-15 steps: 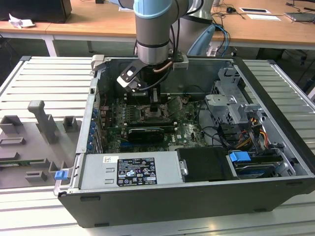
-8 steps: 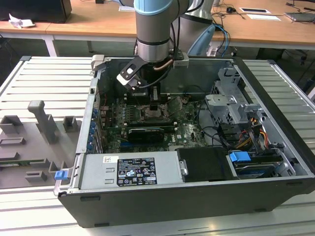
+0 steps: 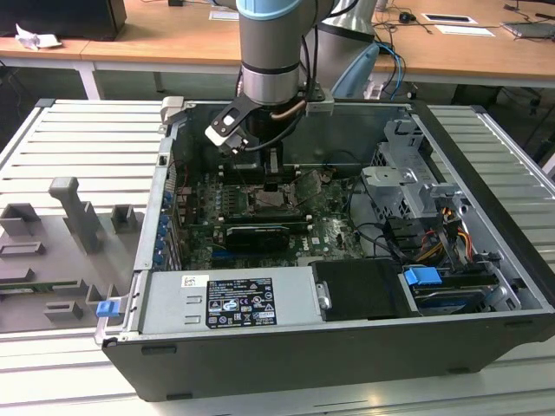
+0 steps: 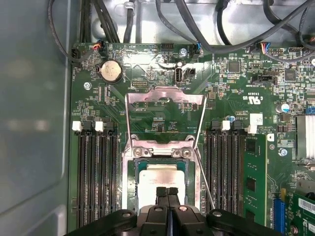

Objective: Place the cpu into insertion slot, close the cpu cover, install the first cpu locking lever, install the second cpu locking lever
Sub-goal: 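Close the cpu cover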

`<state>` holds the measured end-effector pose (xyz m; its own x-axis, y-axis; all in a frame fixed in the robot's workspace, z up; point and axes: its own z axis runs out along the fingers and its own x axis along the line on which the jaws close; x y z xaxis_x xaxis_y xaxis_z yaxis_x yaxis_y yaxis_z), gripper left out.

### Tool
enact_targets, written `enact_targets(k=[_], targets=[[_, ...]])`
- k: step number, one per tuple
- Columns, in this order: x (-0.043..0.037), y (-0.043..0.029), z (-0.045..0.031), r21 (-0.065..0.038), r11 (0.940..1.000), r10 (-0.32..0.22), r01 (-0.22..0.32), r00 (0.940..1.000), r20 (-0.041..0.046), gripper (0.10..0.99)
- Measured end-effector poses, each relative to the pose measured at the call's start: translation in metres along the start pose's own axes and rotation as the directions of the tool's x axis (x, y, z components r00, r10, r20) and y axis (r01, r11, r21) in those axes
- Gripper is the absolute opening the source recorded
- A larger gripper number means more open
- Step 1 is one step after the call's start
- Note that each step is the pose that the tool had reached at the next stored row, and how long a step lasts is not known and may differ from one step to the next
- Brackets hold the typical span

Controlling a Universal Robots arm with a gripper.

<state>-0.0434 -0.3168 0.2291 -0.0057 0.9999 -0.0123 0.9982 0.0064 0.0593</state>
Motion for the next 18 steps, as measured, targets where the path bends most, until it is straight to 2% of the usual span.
enact_targets(k=[18], targets=[[-0.0001,0.0004,-0.0067,0.002,1.0000,0.001,-0.001,1.0000,0.0001,0.106]])
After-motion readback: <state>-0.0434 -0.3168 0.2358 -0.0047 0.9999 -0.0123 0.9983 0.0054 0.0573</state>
